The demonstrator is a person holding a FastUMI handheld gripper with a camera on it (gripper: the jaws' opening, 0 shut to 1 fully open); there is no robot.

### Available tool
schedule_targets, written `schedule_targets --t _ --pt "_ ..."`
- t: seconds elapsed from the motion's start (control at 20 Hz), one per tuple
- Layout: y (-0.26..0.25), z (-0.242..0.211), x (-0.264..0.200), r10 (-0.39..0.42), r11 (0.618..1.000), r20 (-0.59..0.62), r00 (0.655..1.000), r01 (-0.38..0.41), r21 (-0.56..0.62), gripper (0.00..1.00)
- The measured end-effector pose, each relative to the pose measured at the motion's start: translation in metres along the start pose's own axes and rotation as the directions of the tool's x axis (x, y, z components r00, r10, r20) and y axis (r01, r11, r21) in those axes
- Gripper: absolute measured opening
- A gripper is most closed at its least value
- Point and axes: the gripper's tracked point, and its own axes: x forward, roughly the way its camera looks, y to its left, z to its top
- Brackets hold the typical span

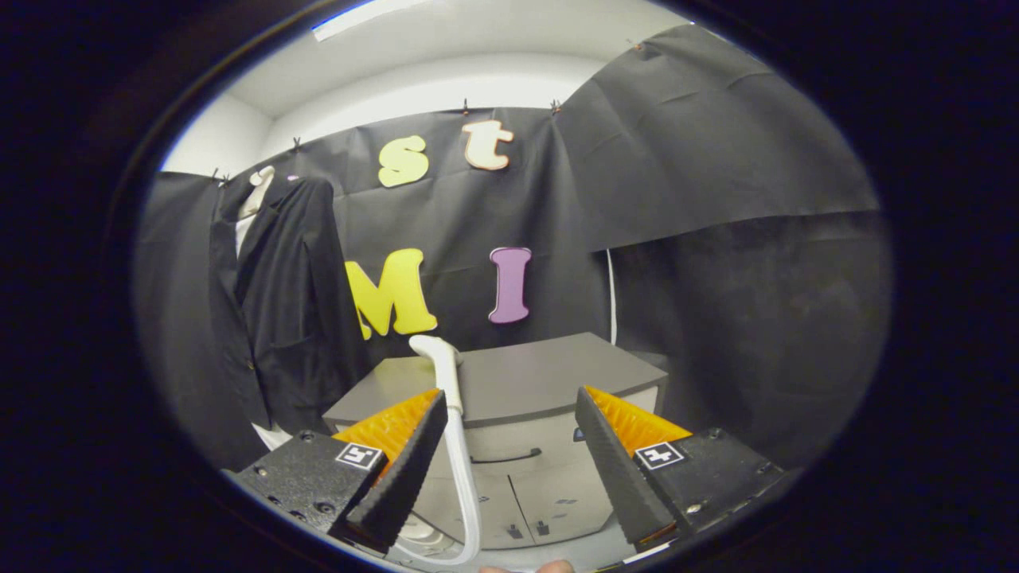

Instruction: Iron the clothes twice with a garment steamer, once on the left side and once on the right side.

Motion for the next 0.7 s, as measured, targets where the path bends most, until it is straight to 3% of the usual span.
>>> schedule_targets --t 0.3,0.7 --pt "0.051 0.017 0.055 0.144 0.99 -0.121 0.982 -0.144 0.002 1.0" --pt "0.078 0.004 0.126 0.185 0.982 -0.372 0.91 -0.181 0.046 1.0"
